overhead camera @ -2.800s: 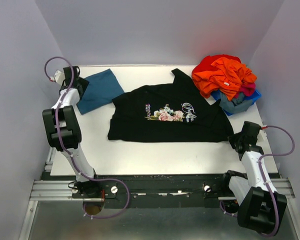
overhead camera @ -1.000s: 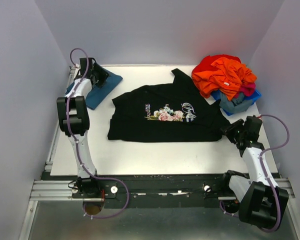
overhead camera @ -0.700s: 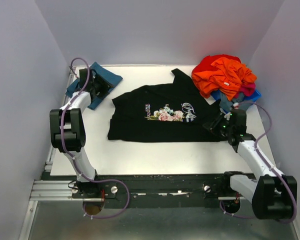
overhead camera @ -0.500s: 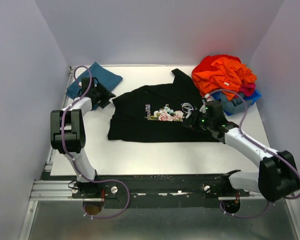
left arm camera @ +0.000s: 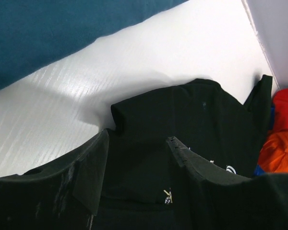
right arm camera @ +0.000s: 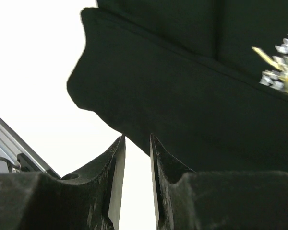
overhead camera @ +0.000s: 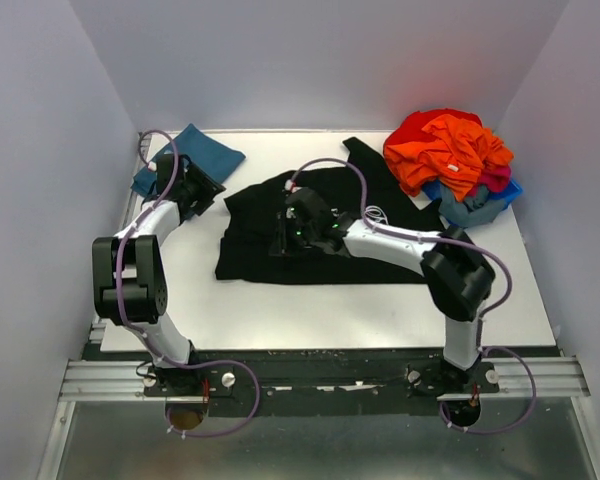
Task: Fold and stack the t-shirts
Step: Fold the flattened tshirt in 1/3 of the way
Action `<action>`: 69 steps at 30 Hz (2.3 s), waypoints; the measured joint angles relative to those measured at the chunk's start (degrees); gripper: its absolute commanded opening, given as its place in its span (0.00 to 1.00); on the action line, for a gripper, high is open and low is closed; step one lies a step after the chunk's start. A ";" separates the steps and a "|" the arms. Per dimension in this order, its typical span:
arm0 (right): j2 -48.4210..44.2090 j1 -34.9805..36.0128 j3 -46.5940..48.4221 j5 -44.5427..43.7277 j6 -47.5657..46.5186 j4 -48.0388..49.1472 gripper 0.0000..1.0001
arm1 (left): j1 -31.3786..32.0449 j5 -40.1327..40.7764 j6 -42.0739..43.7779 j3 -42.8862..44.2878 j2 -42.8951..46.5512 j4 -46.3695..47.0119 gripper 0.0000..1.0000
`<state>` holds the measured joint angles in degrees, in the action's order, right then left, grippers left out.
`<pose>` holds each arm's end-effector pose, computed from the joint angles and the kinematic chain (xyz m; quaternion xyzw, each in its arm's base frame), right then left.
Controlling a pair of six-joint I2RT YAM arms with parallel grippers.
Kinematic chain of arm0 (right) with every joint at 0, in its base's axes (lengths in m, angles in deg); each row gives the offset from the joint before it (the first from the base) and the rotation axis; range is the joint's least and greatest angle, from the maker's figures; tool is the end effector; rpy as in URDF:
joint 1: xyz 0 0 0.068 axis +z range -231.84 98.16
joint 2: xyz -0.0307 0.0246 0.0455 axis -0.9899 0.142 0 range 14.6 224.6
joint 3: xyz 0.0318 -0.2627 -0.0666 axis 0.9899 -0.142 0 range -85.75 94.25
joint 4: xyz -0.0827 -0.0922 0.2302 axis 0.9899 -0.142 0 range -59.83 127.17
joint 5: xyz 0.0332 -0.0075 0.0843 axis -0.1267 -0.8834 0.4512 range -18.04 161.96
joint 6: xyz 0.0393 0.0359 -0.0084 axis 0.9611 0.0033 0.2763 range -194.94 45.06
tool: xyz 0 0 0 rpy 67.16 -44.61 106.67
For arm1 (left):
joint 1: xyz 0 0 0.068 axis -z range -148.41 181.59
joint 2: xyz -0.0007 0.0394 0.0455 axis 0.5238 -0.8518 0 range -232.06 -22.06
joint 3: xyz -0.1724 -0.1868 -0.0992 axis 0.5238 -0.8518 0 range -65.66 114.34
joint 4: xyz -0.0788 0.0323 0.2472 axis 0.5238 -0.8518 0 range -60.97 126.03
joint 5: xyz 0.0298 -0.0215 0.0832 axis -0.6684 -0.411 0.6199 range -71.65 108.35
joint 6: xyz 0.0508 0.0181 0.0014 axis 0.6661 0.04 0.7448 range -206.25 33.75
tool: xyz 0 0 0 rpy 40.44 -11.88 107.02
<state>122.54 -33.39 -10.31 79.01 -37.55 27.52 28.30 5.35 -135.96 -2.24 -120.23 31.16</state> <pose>0.2761 0.3180 0.2103 -0.1126 0.9057 0.3168 0.2582 0.3766 0.0136 0.2152 -0.3581 0.8261 -0.2609 0.3483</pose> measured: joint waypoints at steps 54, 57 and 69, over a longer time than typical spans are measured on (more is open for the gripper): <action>6.95 13.44 -4.11 -6.97 7.21 5.95 0.26 | 2.23 10.67 -2.23 -5.44 -4.37 -1.20 0.29; 6.91 13.49 -4.17 -6.97 7.50 5.97 0.25 | 2.58 7.65 -2.47 -4.96 -6.43 1.31 0.07; 6.91 13.49 -4.22 -6.25 8.28 5.90 0.22 | 5.73 5.38 0.33 -7.98 -0.42 7.50 0.00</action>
<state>129.45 -19.90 -14.53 72.76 -29.27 33.42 34.03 10.73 -135.63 -10.22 -120.65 38.66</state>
